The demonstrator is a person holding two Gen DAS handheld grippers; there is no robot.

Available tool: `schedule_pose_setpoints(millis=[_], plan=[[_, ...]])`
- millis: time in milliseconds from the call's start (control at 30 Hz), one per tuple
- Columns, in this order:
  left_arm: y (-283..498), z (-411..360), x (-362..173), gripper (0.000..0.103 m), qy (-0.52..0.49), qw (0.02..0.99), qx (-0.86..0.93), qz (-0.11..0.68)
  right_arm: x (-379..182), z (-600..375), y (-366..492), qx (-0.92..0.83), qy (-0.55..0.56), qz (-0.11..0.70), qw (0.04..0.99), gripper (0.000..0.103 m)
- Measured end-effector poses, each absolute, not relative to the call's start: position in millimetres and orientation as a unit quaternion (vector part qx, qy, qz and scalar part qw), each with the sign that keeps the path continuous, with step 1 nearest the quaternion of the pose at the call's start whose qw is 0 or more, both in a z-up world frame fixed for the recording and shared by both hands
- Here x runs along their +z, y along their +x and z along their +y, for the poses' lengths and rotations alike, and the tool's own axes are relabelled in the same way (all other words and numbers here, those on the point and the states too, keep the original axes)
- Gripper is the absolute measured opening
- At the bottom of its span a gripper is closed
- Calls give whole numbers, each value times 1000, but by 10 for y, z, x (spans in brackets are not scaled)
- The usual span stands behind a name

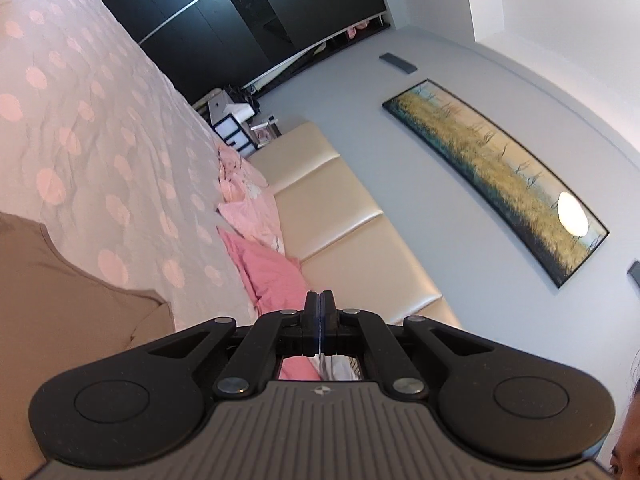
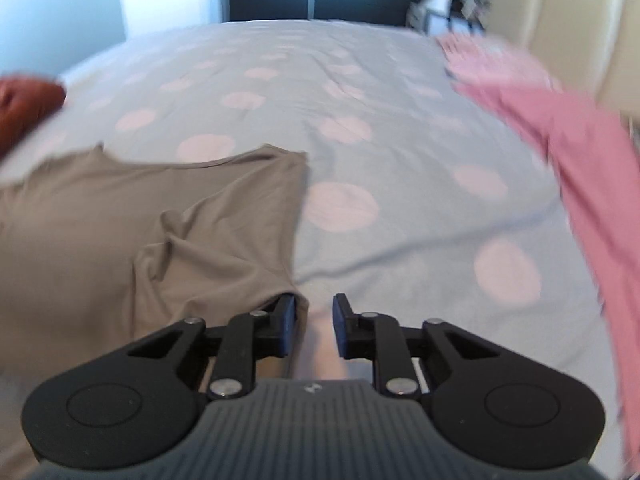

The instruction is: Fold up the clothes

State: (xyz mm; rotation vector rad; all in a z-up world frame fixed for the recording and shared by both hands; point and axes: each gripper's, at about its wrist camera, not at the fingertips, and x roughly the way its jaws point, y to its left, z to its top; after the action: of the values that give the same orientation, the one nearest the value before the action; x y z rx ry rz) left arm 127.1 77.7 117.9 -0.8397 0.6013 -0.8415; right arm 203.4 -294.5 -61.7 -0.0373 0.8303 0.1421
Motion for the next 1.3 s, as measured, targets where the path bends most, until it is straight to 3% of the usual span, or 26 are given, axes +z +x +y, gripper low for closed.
schedule_pose_setpoints(millis=[67,167,300,367,467,633,733,833,933,1033,1100,1167,1300], plan=[[1262,700,1125,0,-363,796,-382,297,-668,-3080,2038,58,4,413,909,3],[1266,557,983,0,-295,822,-354,334,-704,-3204,2038,39,23,423,905,3],[1250,378,665,0,-189,841,-327,389,-644,-3238,1989,50,39,422,905,8],[1218,345,485,10,-140,844,-314,412,-603,-3198,1928,68,35,420,904,10],[1135,349,261,15,-79,847,-299,432,-564,-3154,1815,93,37,423,901,27],[928,352,-43,29,18,843,-299,448,-541,-3093,1652,126,39,428,894,29],[789,342,-239,33,76,832,-304,457,-553,-3062,1586,137,38,433,890,30],[606,289,-415,45,167,824,-313,442,-565,-3031,1521,148,37,439,886,31],[446,196,-586,46,260,816,-309,413,-579,-3013,1483,154,37,443,882,32],[374,68,-727,45,324,804,-313,388,-593,-3006,1503,151,40,449,880,33],[372,0,-765,39,341,800,-318,378,-600,-2992,1515,151,41,452,878,33],[425,-44,-765,11,336,792,-329,390,-598,-2978,1520,150,38,452,878,33],[562,-48,-579,1,283,796,-351,405,-602,-2964,1528,150,32,454,878,36]])
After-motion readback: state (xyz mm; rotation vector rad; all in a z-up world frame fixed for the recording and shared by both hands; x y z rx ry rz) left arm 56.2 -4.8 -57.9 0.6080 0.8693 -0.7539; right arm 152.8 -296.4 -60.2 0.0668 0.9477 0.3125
